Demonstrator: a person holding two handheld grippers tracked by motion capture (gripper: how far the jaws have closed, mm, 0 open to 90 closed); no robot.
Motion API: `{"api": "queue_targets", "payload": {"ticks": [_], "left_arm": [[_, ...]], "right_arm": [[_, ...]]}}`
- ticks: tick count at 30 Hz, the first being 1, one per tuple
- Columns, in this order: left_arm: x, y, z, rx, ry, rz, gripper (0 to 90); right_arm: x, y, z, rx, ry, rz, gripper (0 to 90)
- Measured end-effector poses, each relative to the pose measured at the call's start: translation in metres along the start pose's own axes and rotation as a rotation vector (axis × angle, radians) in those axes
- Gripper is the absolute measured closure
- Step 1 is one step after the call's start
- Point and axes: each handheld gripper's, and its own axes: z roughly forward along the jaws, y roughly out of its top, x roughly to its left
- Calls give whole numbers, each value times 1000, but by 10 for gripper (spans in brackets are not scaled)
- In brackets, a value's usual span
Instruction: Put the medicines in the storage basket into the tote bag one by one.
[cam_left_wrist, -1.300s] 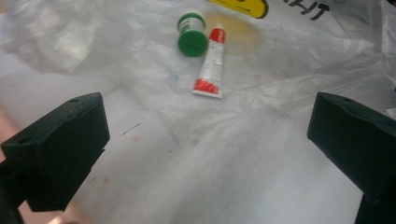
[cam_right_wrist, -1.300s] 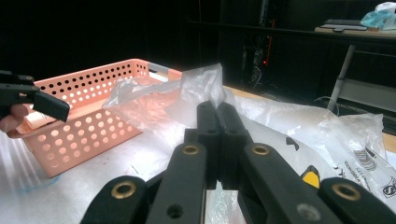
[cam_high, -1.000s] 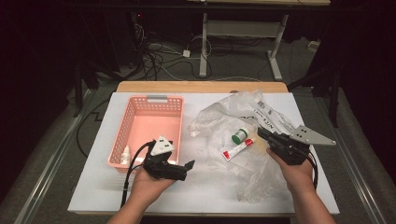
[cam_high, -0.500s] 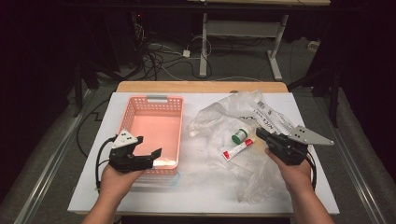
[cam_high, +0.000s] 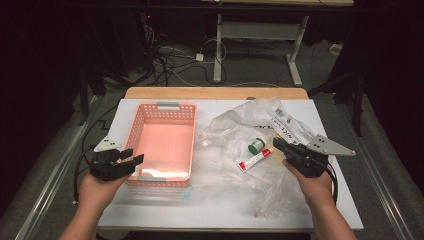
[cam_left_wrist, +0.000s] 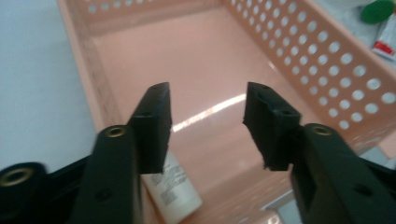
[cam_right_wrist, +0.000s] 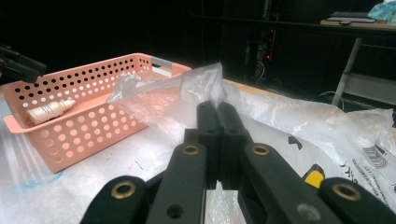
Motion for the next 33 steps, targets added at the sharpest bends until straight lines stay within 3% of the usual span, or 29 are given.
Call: {"api": "queue_targets", "payload": {"ticks": [2, 6, 9, 12, 19, 22, 26, 28, 31, 33], "left_arm": [[3, 1, 1, 42, 24, -36, 613], [6, 0, 4, 137, 41, -29, 779], [8, 1, 9, 202, 11, -28, 856], [12, 2, 14, 265, 3, -40, 858], [9, 5, 28, 400, 24, -21, 880], [9, 9, 30, 415, 48, -41, 880], [10, 13, 31, 433, 60, -104, 880], [6, 14, 33, 450, 112, -119, 880], [-2, 16, 37, 473, 187, -96, 881], [-4, 16, 37, 476, 209, -88, 881]], "right_arm": [[0, 0, 0, 0, 0, -1, 900], [0, 0, 0, 0, 1, 1, 900], [1, 1, -1, -3, 0, -2, 900], [0, 2, -2, -5, -2, -3, 900], [0, 1, -3, -6, -3, 1, 900], [0, 1, -4, -6, -3, 2, 900], [0, 2, -4, -10, -3, 5, 900], [0, 2, -5, -12, -3, 3, 900], [0, 1, -5, -12, -2, 4, 900], [1, 2, -5, -13, -1, 0, 900]]}}
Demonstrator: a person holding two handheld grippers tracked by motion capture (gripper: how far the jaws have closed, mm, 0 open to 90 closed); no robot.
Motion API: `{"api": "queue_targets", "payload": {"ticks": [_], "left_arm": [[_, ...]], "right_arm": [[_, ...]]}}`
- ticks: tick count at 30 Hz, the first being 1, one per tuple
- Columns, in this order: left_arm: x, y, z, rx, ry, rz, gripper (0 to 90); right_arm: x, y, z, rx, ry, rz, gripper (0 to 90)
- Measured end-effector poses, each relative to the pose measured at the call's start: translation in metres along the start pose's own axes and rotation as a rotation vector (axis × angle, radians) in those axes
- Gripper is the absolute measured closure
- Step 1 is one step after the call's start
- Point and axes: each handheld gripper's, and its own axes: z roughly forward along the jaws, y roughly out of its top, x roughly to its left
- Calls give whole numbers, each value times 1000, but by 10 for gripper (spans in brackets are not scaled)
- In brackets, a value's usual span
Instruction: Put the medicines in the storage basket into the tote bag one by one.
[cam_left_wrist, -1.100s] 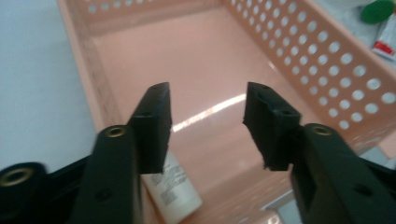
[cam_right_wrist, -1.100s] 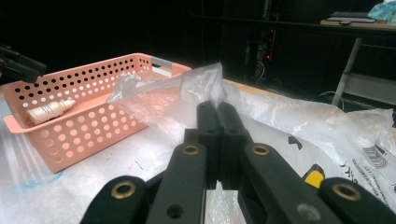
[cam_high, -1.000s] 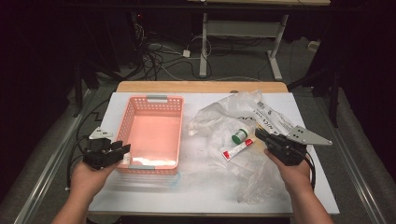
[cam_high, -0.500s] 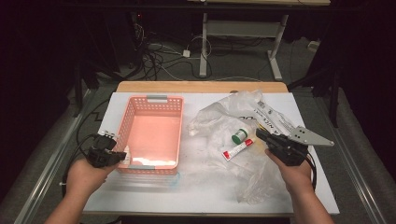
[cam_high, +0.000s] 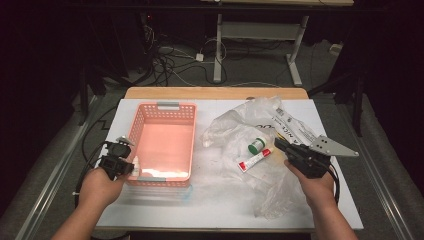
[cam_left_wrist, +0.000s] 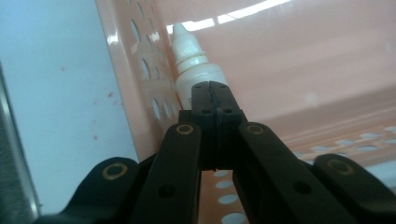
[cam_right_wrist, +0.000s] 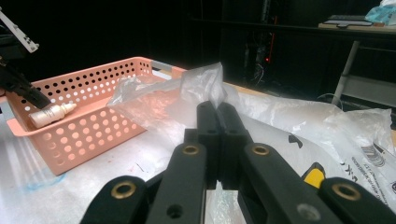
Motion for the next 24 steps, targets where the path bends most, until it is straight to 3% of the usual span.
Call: {"api": "queue_targets", "payload": {"ticks": [5, 10, 15, 19, 24], "left_arm": [[-2, -1, 2, -7, 7, 0, 881], [2, -2, 1, -31, -49, 3, 881], [-2, -3, -1, -60, -2, 78, 879], [4, -2, -2, -58, -56, 57, 879], [10, -4, -7, -69, -74, 22, 880]], "right_arm": [[0, 0, 0, 0, 1, 0, 900], [2, 0, 2, 3, 6, 0, 900], [2, -1, 4, 11, 7, 1, 900], [3, -2, 6, 15, 12, 2, 900], [3, -2, 7, 17, 14, 0, 900]]}}
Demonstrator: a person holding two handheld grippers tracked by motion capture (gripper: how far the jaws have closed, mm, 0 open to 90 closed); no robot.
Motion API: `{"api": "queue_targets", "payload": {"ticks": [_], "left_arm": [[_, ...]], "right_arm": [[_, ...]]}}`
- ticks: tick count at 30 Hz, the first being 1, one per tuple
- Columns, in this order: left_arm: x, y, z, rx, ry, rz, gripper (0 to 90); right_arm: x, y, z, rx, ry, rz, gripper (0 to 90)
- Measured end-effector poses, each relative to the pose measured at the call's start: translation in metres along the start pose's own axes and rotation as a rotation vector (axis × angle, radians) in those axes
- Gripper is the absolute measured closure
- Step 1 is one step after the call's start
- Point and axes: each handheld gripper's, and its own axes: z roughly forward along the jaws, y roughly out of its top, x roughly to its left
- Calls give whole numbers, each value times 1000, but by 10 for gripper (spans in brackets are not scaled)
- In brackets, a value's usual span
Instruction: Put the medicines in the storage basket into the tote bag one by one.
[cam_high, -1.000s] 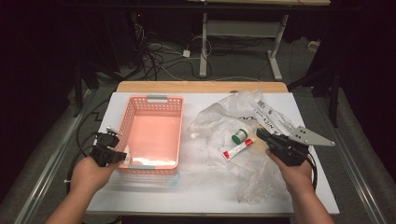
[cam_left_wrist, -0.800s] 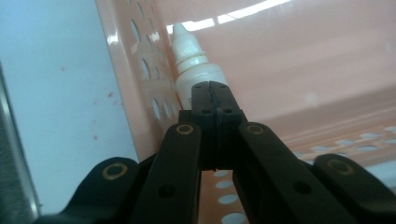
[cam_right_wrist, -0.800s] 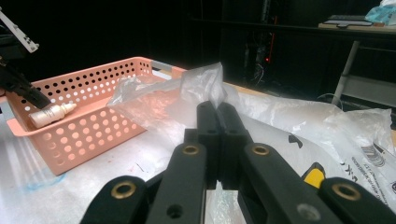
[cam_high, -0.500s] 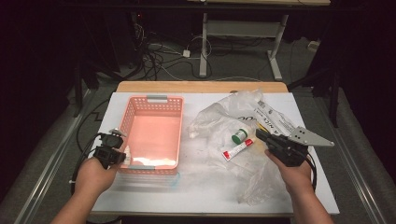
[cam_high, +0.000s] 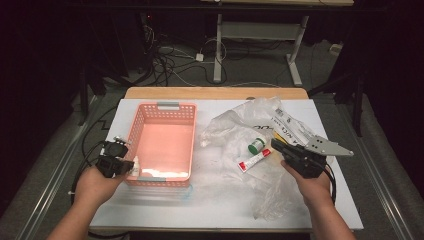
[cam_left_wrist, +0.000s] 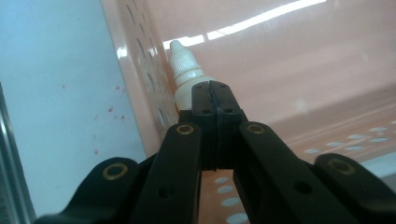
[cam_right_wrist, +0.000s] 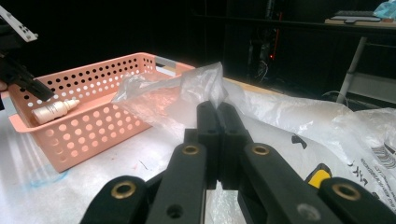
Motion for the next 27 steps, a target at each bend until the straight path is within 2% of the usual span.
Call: {"api": "queue_targets", "payload": {"ticks": [4, 7, 9, 11, 13, 14, 18, 21, 23, 25, 27], "left_arm": [[-5, 1, 7, 62, 23, 30, 880], [-7, 5, 9, 62, -15, 23, 881], [-11, 10, 10, 74, -20, 47, 881], [-18, 16, 11, 90, -51, 72, 881], [-27, 23, 9, 59, -89, 99, 881], [-32, 27, 6, 27, -136, 100, 880], [-41, 33, -4, -34, -198, 108, 880], [-36, 35, -9, -52, -188, 93, 880], [-29, 34, -11, -47, -166, 76, 880], [-22, 32, -10, -31, -136, 65, 880], [-16, 29, -9, -3, -88, 58, 880]], "right_arm": [[1, 0, 0, 1, 1, 2, 900], [1, 0, 0, 0, 0, 2, 900], [1, 0, -1, -1, -1, 3, 900], [1, 1, -1, -1, -1, 1, 900], [1, 1, 0, -1, -1, -1, 900], [1, 1, 0, -1, -1, 0, 900], [0, 1, -1, -2, -2, -1, 900], [0, 0, -1, -2, -1, -1, 900], [0, 0, -1, -1, 0, -3, 900], [1, 0, -1, -1, 0, -1, 900], [1, 0, -1, -1, -1, -1, 900]]}}
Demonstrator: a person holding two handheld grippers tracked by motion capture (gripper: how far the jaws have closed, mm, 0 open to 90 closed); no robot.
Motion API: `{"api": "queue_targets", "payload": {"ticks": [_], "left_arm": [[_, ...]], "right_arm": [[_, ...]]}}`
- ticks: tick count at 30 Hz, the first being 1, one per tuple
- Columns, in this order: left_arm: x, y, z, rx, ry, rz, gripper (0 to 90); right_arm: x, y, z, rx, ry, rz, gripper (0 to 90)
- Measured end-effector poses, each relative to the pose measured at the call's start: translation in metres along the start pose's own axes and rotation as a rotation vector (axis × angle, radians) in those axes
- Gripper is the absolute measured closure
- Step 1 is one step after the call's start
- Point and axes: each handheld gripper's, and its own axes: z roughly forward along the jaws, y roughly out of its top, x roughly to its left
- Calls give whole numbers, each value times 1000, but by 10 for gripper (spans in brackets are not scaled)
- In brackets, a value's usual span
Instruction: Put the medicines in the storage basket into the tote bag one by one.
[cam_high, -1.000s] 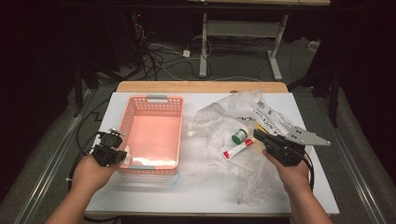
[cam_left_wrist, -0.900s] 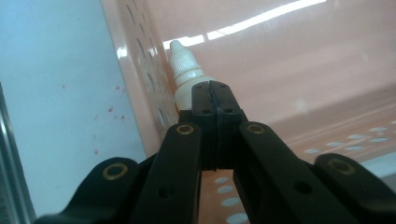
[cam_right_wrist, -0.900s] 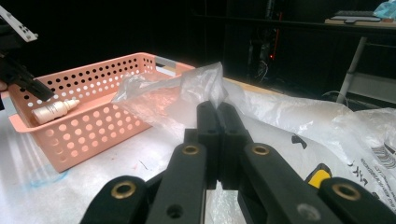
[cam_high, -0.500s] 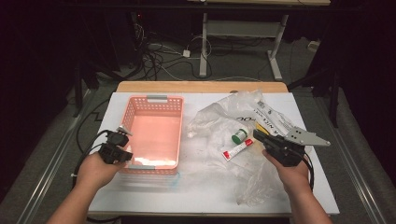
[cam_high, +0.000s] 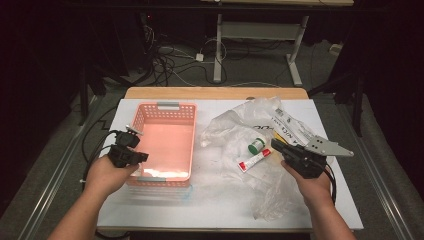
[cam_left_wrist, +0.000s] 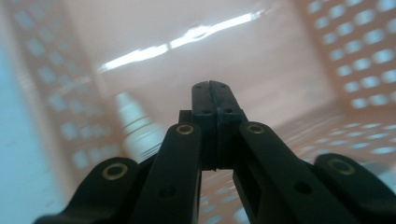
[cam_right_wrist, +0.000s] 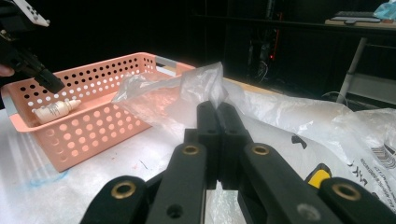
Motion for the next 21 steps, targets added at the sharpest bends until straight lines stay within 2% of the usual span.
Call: {"api": "queue_targets", "payload": {"ticks": [3, 5, 11, 14, 17, 21], "left_arm": [[5, -5, 4, 46, 48, -8, 880], [7, -9, 7, 60, 65, -18, 881], [10, -15, 11, 83, 80, -39, 881], [12, -18, 14, 107, 103, -50, 882], [14, -19, 15, 111, 99, -57, 882], [11, -17, 19, 134, 111, -47, 882]], "right_arm": [[0, 0, 1, 0, -1, -2, 900], [1, 0, 1, 2, 1, -3, 900], [2, 0, 2, 6, 5, -3, 900], [2, 0, 3, 6, 7, -2, 900], [2, -1, 3, 7, 9, -5, 900], [3, -1, 4, 6, 8, -2, 900]]}}
